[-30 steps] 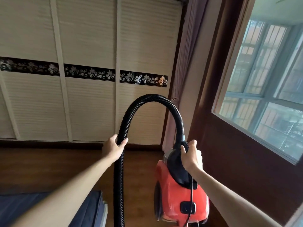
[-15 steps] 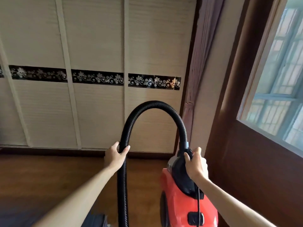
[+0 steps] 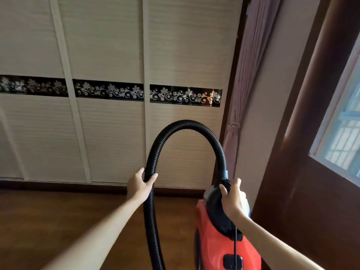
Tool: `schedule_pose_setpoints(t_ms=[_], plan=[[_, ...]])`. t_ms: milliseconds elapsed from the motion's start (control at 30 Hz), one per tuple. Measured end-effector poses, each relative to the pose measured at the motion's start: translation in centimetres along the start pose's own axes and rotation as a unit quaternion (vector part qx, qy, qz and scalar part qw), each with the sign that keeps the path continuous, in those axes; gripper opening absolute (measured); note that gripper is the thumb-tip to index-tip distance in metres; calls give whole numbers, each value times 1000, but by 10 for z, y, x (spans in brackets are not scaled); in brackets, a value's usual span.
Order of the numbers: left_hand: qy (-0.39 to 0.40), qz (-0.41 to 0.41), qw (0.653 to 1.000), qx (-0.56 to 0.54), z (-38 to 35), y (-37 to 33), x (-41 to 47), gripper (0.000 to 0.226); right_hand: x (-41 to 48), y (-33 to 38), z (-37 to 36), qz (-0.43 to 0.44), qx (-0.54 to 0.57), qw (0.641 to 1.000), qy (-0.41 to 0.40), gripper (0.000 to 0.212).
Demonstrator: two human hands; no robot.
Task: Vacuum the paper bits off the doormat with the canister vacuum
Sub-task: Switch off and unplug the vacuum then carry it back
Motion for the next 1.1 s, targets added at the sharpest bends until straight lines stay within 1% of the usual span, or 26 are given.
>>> schedule_pose_setpoints(t_ms=[267, 433, 567, 633, 867, 1100], plan=[[12, -23, 999, 28, -8, 3, 95, 67, 87, 3, -31, -11, 10, 1000, -7, 27], [31, -45, 997, 46, -16, 9, 175, 51, 149, 11, -56, -24, -9, 1000, -4, 25], [49, -55, 996, 56, -22, 15, 245, 34, 205, 25, -70, -41, -28, 999, -12, 29], [59, -63, 995, 52, -28, 17, 277, 34, 229, 30, -78, -51, -34, 998, -25, 31], [109, -101, 988, 53, -54, 13, 377, 33, 294, 42, -92, -76, -5, 994, -76, 24], [111, -119, 985, 62, -72, 9, 447, 31, 358, 48, -106, -87, -31, 992, -84, 25]])
Point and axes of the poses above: each hand's wrist, its own x-axis towards the middle knuckle, its own z-axis out of the back of the hand, y = z × x, the point moved 8 cm from there along x, towards the middle knuckle, and after that the axes turned 11 degrees about y, right-handed, at the moved point
